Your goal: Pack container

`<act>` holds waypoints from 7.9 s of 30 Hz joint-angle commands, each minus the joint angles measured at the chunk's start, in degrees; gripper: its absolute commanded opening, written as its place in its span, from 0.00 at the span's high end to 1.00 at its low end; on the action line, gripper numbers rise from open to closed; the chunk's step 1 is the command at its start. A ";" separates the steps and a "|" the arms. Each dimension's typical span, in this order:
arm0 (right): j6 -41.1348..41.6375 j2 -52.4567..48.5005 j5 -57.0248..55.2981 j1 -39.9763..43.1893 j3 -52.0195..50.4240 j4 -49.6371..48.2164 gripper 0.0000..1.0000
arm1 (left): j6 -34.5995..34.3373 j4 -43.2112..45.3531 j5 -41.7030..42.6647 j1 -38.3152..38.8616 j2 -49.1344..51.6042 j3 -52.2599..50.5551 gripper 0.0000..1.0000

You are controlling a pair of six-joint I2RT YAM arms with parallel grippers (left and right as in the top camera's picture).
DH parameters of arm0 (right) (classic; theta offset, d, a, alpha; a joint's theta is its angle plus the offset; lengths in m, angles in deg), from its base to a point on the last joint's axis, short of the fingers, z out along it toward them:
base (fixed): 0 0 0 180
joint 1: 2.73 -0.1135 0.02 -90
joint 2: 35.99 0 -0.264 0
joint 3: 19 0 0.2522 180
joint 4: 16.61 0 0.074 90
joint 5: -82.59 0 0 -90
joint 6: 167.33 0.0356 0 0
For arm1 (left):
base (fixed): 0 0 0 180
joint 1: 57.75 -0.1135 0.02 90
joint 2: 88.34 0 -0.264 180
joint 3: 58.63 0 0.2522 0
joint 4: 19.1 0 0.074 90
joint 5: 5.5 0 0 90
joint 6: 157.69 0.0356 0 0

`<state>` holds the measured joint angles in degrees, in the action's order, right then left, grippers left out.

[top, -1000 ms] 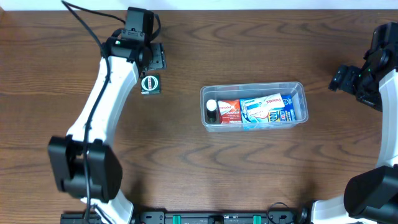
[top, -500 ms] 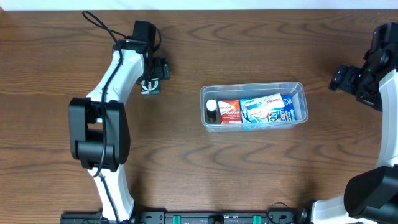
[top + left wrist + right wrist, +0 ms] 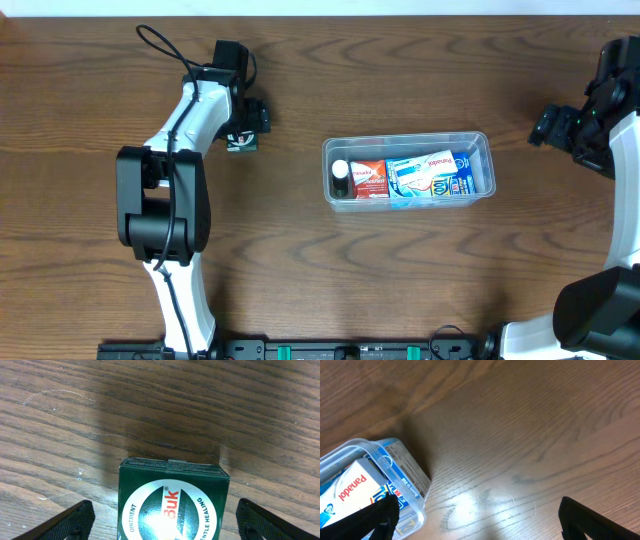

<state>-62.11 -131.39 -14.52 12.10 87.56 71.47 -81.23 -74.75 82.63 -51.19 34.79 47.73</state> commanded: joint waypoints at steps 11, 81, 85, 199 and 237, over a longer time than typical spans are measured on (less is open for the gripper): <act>-0.72 0.13 -0.17 0.48 -0.02 0.02 0.01 | 1.25 3.43 2.97 -0.17 1.03 -2.82 0.10; -0.72 0.13 -0.17 0.48 -0.02 0.02 0.01 | 1.29 3.82 2.71 -0.17 1.09 -3.89 0.32; -0.72 0.13 -0.17 0.48 -0.02 0.02 0.01 | 1.29 3.82 2.71 -0.17 1.09 -3.89 0.33; -0.72 0.13 -0.17 0.48 -0.02 0.02 0.01 | -33.70 -8.41 -5.31 41.40 -5.77 4.22 0.27; -0.72 0.13 -0.17 0.48 -0.02 0.02 0.01 | -6.97 -9.18 -11.67 24.92 -36.35 5.53 0.11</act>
<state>-62.11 -131.39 -14.52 12.10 87.56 71.47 -90.36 -82.66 74.63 -24.48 2.57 52.14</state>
